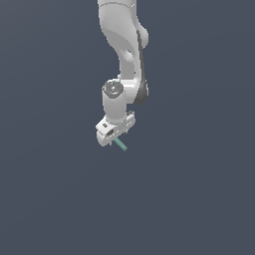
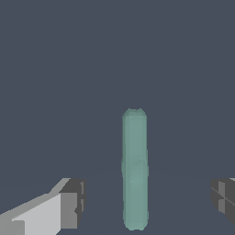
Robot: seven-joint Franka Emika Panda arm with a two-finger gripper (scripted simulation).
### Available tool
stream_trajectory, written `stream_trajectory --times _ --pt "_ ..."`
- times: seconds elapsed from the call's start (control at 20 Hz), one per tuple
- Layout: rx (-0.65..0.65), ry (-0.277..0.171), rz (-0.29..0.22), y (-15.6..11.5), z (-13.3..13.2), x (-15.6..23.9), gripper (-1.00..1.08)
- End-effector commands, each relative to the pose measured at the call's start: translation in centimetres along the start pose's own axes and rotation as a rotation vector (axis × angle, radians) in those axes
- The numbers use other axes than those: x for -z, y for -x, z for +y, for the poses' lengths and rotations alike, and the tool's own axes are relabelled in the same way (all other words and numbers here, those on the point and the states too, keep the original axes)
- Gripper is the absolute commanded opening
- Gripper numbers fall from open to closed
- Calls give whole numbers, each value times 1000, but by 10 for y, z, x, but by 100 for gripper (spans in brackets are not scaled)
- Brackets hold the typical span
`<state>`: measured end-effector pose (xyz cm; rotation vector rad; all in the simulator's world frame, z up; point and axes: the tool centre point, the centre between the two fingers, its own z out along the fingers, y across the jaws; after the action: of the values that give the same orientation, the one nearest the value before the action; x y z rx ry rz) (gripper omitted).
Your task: Pick up the object and move it to a goal position.
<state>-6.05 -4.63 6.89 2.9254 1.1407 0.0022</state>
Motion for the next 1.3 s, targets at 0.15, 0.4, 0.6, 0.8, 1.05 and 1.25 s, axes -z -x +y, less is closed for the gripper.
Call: stream_trajectory --times 0.15,0.4,0.6,0.8,1.05,1.25 --pt "38 -2 -1 4 -2 -5 100" --pt "36 -2 -1 4 -2 -6 100" --pt "37 -2 -1 4 -2 -15 100" --pt "39 -2 -1 5 -3 -34 100" --pt "40 -2 -1 5 -3 -51 100" --pt "40 -2 -1 5 -2 -55 100"
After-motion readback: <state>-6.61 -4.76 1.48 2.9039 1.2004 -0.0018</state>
